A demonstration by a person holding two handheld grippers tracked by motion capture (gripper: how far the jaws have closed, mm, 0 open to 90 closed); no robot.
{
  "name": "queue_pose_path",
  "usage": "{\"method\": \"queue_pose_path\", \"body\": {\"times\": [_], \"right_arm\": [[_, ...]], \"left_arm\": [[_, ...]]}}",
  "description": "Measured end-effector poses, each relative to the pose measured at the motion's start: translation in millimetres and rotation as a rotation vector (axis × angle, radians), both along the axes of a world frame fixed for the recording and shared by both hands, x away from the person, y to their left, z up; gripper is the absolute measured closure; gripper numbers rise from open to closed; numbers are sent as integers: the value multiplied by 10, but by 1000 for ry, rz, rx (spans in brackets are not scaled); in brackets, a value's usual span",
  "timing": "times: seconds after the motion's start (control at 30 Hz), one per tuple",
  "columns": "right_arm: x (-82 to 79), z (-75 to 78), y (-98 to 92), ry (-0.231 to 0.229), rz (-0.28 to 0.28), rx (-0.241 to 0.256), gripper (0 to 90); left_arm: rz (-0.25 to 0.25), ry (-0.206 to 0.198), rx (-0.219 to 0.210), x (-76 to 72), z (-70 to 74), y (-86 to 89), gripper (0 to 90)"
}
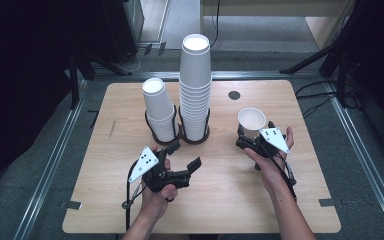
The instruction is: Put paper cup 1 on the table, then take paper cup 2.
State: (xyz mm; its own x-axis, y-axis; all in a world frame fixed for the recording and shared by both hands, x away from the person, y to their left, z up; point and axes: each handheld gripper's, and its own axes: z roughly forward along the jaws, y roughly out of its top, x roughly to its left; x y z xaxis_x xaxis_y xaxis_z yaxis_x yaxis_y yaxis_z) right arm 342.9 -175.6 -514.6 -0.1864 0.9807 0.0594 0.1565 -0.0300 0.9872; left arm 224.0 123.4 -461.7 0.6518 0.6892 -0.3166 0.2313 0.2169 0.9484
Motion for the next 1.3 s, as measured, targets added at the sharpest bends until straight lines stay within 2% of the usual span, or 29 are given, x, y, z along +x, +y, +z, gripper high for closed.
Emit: {"method": "queue_pose_path", "body": {"times": [0.23, 0.4, 0.63, 0.97, 1.3], "right_arm": [[-113, 206, 33, -33, 37, 9, 0], [-169, 422, 122, -69, 66, 11, 0], [-225, 742, 283, -113, 125, 49, 0], [-205, 1125, 494, -137, 191, 122, 0], [-154, 1420, 754, -173, 251, 147, 0]], "left_arm": [[-2, -1, 4, 3, -4, -3, 78], [-1, 0, 3, 4, -5, 1, 77], [2, -1, 0, 4, 0, 4, 78], [11, -1, 1, 9, 0, 27, 78], [18, -1, 0, 14, 7, 46, 78]]}}
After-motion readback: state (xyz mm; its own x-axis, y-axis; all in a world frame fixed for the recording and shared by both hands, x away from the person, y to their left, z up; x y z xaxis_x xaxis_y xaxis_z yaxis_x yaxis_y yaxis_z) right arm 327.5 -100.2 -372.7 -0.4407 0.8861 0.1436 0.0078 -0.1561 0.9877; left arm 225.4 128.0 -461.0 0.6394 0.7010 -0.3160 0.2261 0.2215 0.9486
